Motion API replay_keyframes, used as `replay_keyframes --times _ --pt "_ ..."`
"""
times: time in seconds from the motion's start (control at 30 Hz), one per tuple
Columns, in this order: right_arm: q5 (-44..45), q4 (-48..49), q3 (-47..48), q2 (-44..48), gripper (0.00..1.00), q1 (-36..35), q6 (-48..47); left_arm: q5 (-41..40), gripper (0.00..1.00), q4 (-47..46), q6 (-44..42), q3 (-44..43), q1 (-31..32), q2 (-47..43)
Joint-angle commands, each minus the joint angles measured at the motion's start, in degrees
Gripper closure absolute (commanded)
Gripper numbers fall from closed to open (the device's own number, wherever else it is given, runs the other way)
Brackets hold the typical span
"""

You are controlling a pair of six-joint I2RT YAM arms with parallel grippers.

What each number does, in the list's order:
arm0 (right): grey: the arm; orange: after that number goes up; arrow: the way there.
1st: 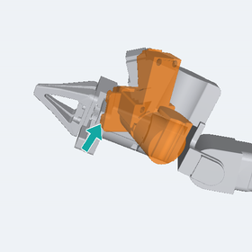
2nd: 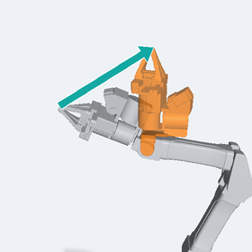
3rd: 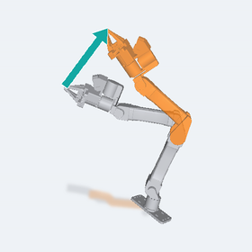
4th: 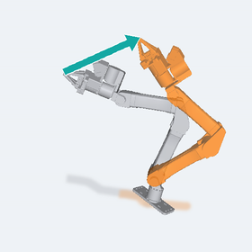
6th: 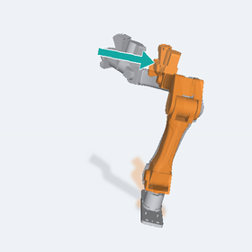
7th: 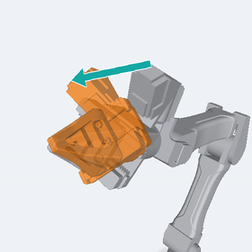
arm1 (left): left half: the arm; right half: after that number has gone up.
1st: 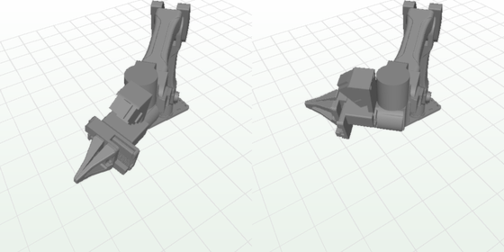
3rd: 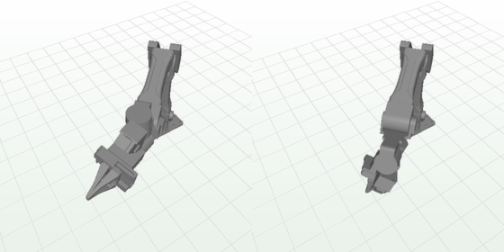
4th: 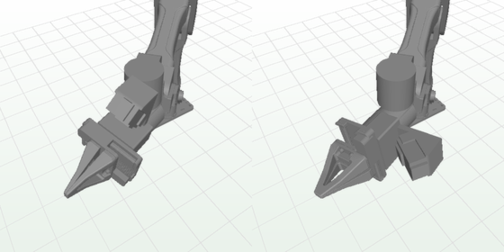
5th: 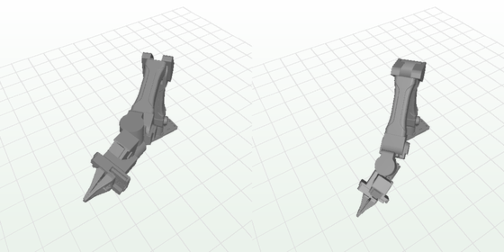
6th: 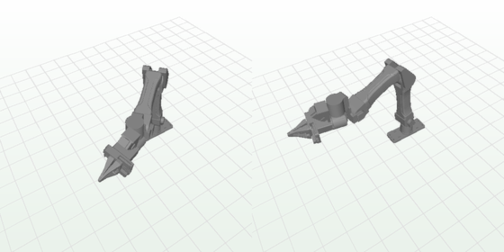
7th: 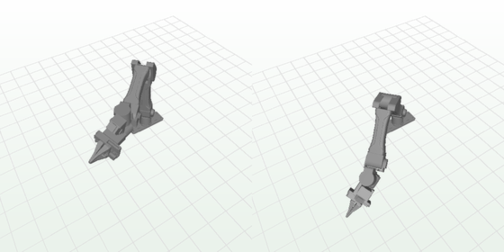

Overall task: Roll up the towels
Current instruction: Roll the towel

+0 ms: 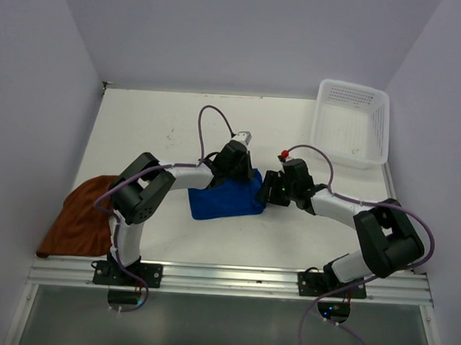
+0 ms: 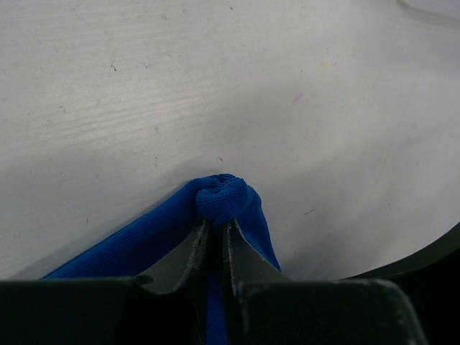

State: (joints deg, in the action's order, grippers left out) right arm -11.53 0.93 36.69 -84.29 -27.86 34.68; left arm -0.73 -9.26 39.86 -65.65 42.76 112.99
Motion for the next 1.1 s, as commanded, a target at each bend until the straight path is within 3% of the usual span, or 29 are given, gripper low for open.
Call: replay_keyframes --times 0.0,0.17,0.37,0.57,0.73,1.07 --pt "0.0 3.5 -1.3 -1.5 0.44 -0.1 -0.8 -1.5 0.99 1.8 -1.4 0.8 -0.8 -1.6" --pt "-0.4 6.2 -3.8 -3.9 0.46 -0.1 -1.1 -1.6 0.99 2.0 -1.4 0.9 -0.8 -1.7" --pt "0.1 8.1 -5.0 -3.4 0.66 -1.7 -2.6 -1.4 0.96 3.4 -1.4 -0.3 -0.8 -2.0" --pt "7.6 6.3 -5.6 -0.9 0.9 -5.5 -4.5 -1.4 0.84 9.0 -1.1 -4.6 -0.8 -2.2" --pt "11.4 3.2 -4.3 0.6 1.0 -7.1 -5.2 -0.9 0.73 14.3 -0.5 -8.5 -1.1 -2.6" --pt "17.9 -0.4 -0.7 -1.0 1.0 -10.5 -4.3 5.3 0.6 21.4 0.0 -14.1 -1.1 -2.8"
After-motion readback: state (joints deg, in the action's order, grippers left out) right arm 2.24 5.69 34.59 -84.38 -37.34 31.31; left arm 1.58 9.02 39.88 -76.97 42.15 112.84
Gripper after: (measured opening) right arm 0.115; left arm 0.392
